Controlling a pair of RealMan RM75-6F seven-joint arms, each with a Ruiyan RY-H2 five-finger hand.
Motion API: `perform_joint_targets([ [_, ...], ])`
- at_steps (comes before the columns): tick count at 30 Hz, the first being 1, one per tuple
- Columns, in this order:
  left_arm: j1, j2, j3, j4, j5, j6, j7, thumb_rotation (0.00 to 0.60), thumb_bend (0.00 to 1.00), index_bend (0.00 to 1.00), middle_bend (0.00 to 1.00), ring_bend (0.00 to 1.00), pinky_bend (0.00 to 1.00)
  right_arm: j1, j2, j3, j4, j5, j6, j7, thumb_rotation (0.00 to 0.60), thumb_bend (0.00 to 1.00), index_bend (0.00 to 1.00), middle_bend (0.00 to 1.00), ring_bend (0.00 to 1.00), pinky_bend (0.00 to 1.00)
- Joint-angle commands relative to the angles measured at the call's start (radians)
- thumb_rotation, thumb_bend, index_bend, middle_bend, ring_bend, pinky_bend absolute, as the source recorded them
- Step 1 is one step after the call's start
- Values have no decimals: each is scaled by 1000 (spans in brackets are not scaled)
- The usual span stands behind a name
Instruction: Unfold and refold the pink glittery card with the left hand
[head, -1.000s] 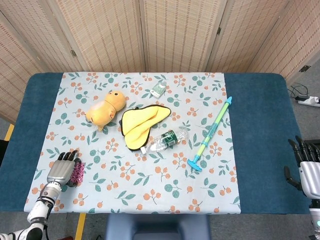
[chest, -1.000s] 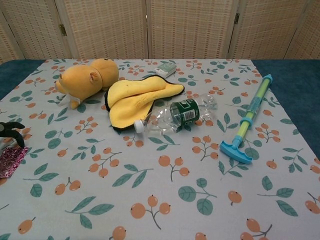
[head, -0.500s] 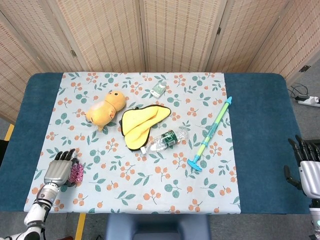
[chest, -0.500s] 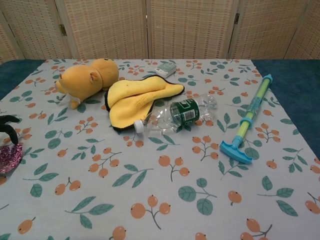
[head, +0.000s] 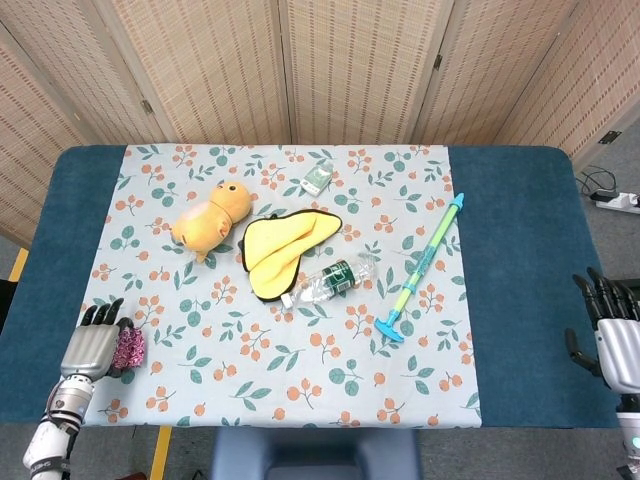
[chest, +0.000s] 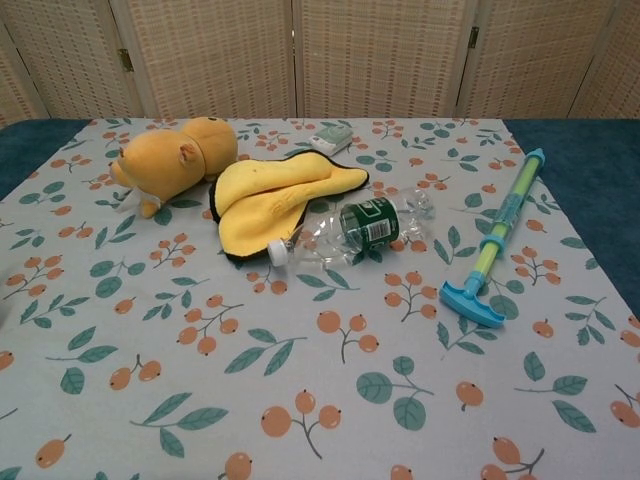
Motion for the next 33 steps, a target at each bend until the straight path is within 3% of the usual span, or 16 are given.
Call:
perform_joint_targets([
  [1,11,-1,2,22,-14,-6,-13,599,205,302,0,0,0,2,-1,0,-2,0,-3,-3,600,519,0,0,0,0],
  [12,5,-40,-15,107,-22,-62,-44,599,205,288,0,0,0,2,1,-2,-15,1,-1,-16,600,520,0,0,0,0],
  [33,7,-50,-22,120,-42,-84,-28,597,202,274,0,0,0,2,2,-1,-25,9,-1,-31,600,520,0,0,0,0],
])
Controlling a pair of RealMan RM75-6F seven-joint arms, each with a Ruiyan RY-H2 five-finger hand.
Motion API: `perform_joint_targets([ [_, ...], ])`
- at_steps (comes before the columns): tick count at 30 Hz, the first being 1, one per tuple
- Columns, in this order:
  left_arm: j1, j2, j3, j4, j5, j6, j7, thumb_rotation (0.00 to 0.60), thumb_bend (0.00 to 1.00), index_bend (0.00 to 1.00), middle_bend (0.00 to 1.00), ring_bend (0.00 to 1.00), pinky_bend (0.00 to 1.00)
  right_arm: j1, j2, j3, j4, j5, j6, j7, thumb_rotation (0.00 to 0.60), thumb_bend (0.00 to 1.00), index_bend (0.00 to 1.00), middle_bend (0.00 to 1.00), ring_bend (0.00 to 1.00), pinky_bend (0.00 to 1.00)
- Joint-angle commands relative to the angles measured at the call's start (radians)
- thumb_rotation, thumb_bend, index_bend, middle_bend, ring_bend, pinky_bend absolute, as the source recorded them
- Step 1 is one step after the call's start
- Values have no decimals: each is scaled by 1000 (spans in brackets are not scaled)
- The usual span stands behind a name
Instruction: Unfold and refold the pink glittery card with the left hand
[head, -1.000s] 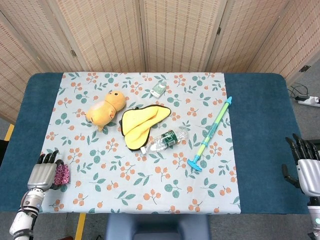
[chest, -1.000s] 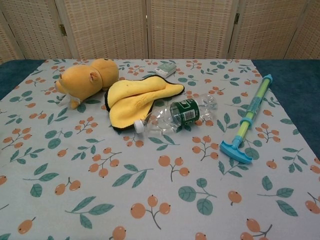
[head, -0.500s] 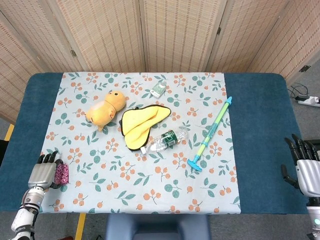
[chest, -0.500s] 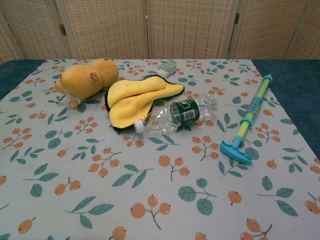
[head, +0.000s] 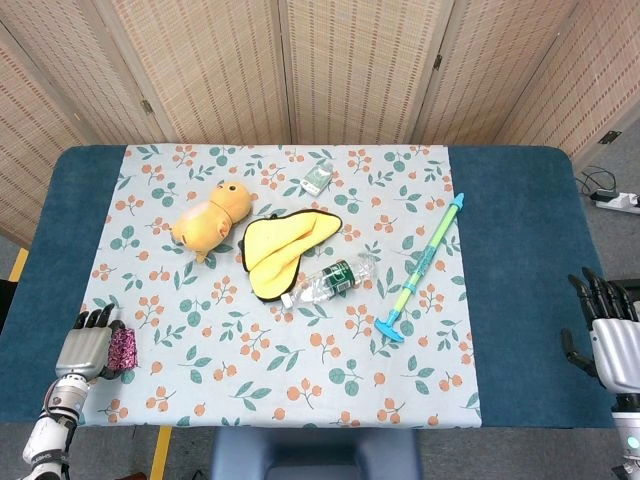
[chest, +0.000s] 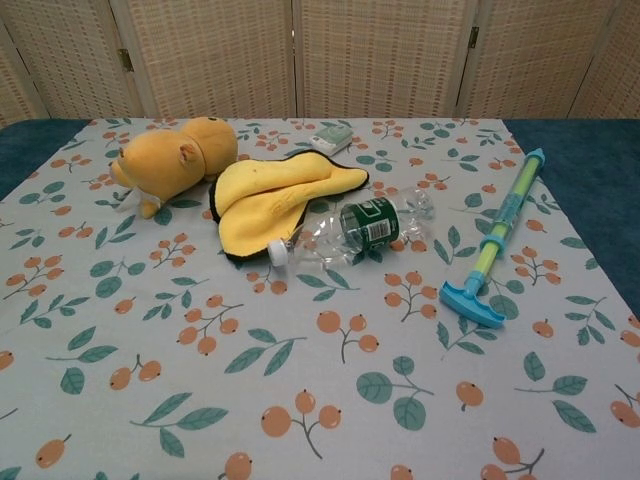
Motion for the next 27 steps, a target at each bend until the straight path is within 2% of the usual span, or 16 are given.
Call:
perform_joint_targets([
  [1,0,-1,-1,-1,-1,0,3,598,201,272,0,0,0,-1,0,0,0,2,0,0,600,520,0,0,0,0],
  [9,-2,3,2,-12,-22,-6,26,598,197,231,0,0,0,-1,0,0,1,2,1,1,600,520,0,0,0,0],
  [14,-4,16,0,-28,-36,-13,29,599,196,164,0,0,0,1,0,-1,2,1,-3,2,600,520,0,0,0,0],
  [18,12,41,-25,-62,-3,25,-38,599,196,150,0,0,0,-2,1,1,3,1,5,5,600,520,0,0,0,0],
  [22,39,93,-65,-112,62,82,-155,600,197,153,0,0,0,-1,2,1,10,4,-1,17,600,519,0,0,0,0],
  [27,76,129,-99,-131,137,184,-236,600,203,175,0,0,0,6,3,3,23,3,-17,67,600,519,0,0,0,0],
])
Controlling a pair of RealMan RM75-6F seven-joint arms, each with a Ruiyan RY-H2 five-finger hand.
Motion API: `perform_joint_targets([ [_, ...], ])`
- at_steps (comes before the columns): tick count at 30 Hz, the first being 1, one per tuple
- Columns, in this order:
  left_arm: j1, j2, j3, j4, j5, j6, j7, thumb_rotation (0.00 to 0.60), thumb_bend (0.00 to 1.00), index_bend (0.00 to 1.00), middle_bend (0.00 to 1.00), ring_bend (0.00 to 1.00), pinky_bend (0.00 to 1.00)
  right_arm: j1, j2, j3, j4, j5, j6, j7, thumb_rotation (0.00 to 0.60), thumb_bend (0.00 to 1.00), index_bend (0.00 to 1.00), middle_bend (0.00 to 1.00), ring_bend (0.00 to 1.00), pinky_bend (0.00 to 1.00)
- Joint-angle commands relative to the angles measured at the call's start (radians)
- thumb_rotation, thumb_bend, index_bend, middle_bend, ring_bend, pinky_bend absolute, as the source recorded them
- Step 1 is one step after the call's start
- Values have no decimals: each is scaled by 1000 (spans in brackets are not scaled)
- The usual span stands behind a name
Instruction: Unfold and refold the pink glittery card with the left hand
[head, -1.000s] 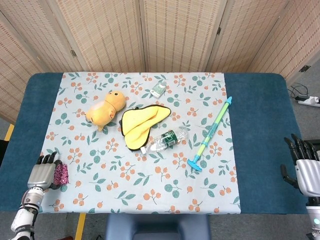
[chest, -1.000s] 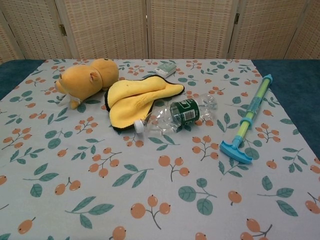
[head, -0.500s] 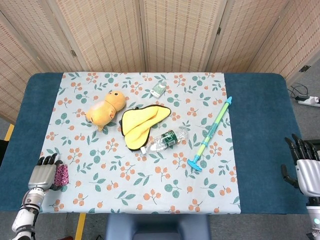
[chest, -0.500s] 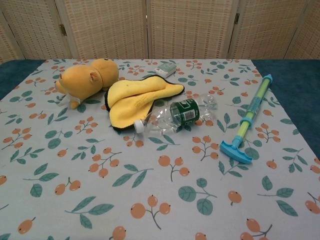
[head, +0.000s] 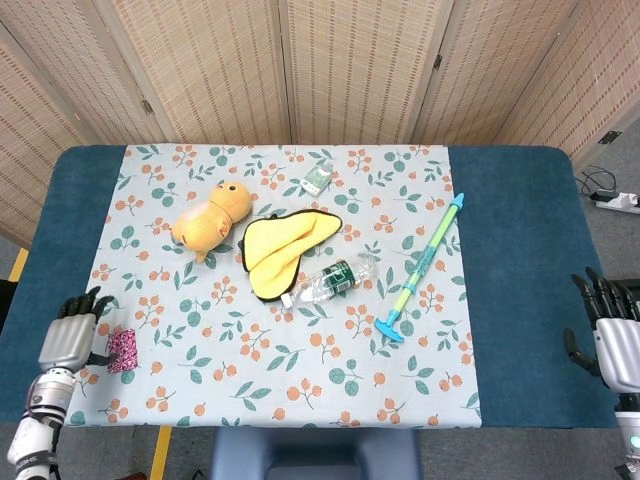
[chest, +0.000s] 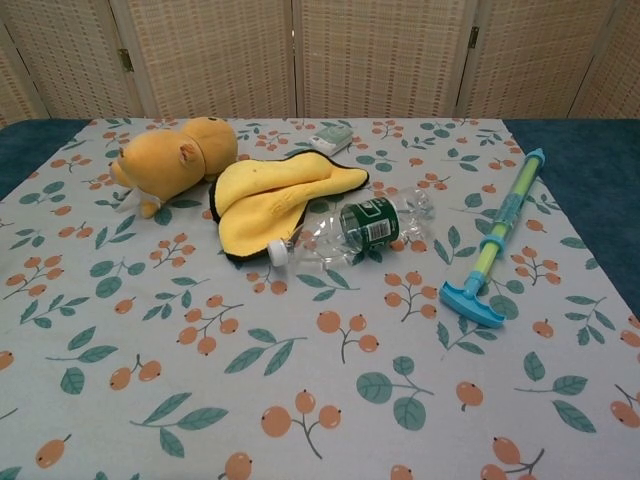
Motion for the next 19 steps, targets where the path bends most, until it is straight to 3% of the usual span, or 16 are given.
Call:
perform_joint_targets([
  [1,42,35,-36,-25,76,100,-69,600,204,179,0,0,0,7,3,2,10,-3,-12,38,600,520,0,0,0,0],
  [7,98,5,-26,-20,173,220,-104,600,208,185,0,0,0,21,3,-7,13,-47,-26,118,600,520,0,0,0,0],
  [19,146,-29,26,-6,343,305,-74,600,209,189,0,0,0,39,2,-19,21,-107,-20,156,600,520,0,0,0,0],
])
